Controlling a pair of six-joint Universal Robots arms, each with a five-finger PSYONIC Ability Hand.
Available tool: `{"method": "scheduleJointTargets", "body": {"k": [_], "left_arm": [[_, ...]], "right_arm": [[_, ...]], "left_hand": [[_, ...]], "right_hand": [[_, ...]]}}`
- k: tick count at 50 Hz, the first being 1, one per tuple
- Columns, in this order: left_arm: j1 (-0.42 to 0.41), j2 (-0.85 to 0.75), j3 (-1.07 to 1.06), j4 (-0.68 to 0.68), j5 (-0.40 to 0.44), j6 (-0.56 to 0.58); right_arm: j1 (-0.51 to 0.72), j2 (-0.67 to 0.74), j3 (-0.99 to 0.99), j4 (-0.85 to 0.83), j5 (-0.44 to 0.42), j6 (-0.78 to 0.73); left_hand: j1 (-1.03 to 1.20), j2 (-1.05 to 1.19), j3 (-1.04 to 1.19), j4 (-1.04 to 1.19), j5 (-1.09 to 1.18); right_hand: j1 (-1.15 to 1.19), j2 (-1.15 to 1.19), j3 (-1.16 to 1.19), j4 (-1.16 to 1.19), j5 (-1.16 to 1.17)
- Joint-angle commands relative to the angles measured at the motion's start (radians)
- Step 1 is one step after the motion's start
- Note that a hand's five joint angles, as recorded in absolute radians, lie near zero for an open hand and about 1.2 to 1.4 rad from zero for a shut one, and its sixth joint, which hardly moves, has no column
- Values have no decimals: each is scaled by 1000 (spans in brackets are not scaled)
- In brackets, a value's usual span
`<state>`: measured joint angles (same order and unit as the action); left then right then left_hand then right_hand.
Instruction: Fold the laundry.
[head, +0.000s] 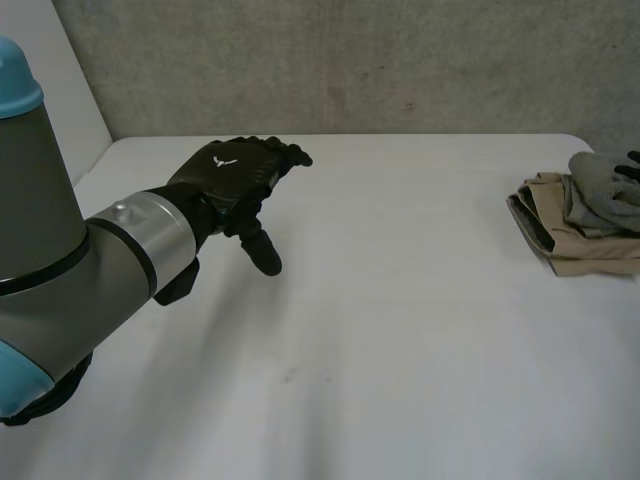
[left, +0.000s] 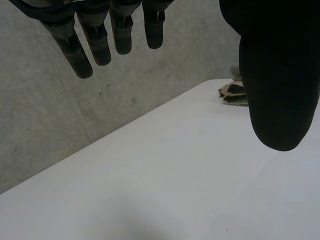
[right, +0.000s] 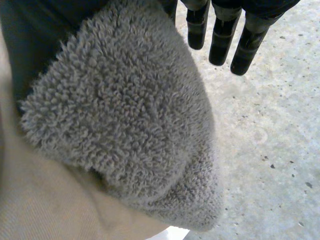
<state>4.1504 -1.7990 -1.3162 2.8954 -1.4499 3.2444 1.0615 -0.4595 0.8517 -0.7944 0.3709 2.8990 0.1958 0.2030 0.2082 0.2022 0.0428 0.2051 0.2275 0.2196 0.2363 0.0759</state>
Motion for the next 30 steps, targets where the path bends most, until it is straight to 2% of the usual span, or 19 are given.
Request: {"method": "scheduleJointTargets", "body": {"k": [1,7,11,15,18,22,25,26,29,30], "left_arm": [[-4,1,2,-2,-1,0],[-4,1,2,-2,-1,0],[-4,1,0,-2,-1,0],[-4,1,-5,-1,0,0],[-6,1,-6,-1,0,0],[-6,1,-9,-1,0,0],[-4,1,-9,-1,0,0],[-4,1,-9,-1,-1,0],[-3,6,-6,-1,-3,0],[-2,9,-2,-1,-3,0]], "right_arm": [[-31,-109,95,29,49,3],[-48,-214,122,164,167,5],[-38,-266,72,390,252,2],[-35,-330,35,587,282,-1],[-35,-364,15,694,301,2],[-29,-395,-37,834,385,3],[40,-400,-104,934,523,8],[79,-400,-150,980,607,8],[135,-393,-221,1038,715,5],[168,-395,-256,1061,776,2]], "left_hand": [[-6,-13,-18,-12,-27],[-6,-13,-18,-12,-27],[-6,-13,-18,-12,-27],[-6,-13,-18,-12,-27],[-6,-13,-18,-12,-27],[-6,-13,-18,-12,-27],[-6,-13,-18,-12,-27],[-9,-16,-21,-15,-30],[-12,-19,-24,-18,-33],[-15,-22,-27,-21,-36]], "right_hand": [[-31,-53,-45,-62,-76],[-31,-53,-45,-62,-76],[-31,-53,-45,-62,-76],[-31,-53,-45,-62,-76],[-31,-53,-45,-62,-76],[-31,-53,-45,-62,-76],[-31,-53,-45,-62,-76],[-31,-53,-45,-62,-76],[-31,-53,-45,-62,-76],[-31,-53,-45,-62,-76]]}}
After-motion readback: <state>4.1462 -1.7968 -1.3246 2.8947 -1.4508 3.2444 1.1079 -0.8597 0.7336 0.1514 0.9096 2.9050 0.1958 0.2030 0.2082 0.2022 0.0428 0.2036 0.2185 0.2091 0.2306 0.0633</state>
